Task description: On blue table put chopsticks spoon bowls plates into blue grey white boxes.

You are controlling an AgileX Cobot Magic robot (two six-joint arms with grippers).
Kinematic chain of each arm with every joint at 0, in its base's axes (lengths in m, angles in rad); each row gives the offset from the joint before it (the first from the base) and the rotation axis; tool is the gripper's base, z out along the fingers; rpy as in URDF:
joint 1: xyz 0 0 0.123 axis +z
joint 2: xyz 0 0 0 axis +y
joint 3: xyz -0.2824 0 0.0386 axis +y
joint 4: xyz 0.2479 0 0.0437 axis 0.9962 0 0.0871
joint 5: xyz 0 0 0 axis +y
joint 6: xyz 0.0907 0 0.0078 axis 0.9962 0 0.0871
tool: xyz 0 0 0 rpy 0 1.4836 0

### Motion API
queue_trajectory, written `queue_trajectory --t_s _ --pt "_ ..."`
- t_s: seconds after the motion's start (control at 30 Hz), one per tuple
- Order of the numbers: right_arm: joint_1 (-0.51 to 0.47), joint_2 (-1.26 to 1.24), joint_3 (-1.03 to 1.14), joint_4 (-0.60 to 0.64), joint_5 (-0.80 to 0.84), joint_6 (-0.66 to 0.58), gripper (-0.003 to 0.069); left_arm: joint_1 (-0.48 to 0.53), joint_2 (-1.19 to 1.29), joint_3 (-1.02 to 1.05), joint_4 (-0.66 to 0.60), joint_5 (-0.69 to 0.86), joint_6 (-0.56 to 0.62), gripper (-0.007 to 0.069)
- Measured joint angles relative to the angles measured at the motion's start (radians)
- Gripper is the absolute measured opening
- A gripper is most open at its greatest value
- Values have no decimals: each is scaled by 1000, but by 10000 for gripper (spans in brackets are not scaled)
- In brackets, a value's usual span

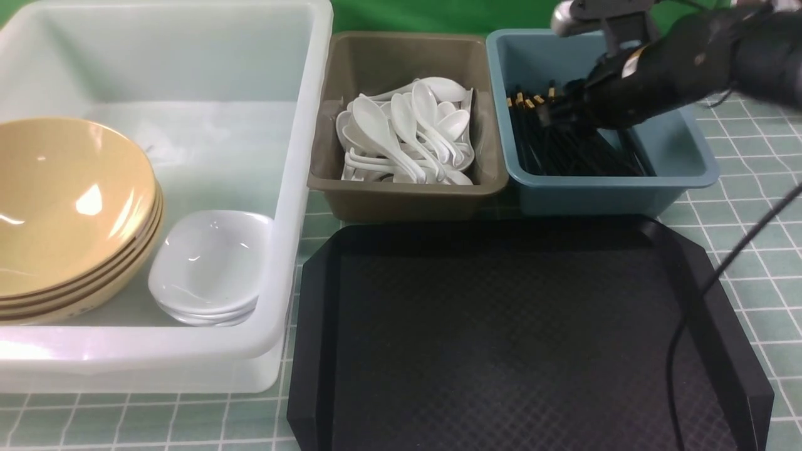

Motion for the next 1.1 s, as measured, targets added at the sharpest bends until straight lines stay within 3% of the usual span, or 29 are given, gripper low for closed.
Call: queue_trajectory --t_s 0.13,0.3,0.5,0.67,0.77,0.9,1.03,1.1 --pt "-3 -206 66 18 141 -128 171 0 0 0 0 0 0 3" --pt "44 -546 339 81 23 -197 44 0 0 0 0 1 0 3" --pt "86 -927 766 97 -251 -199 36 0 0 0 0 1 0 3" --pt "87 -1257 1220 99 -697 -200 36 0 0 0 0 1 0 3" --pt "87 -1362 1341 100 -758 -187 36 0 0 0 0 1 0 3" --pt "87 -1522 1479 100 -760 -59 37 0 0 0 0 1 0 3" --pt "87 -1660 1548 102 -741 213 39 0 0 0 0 1 0 3" --pt "87 -1712 1548 103 -672 285 40 0 0 0 0 1 0 3"
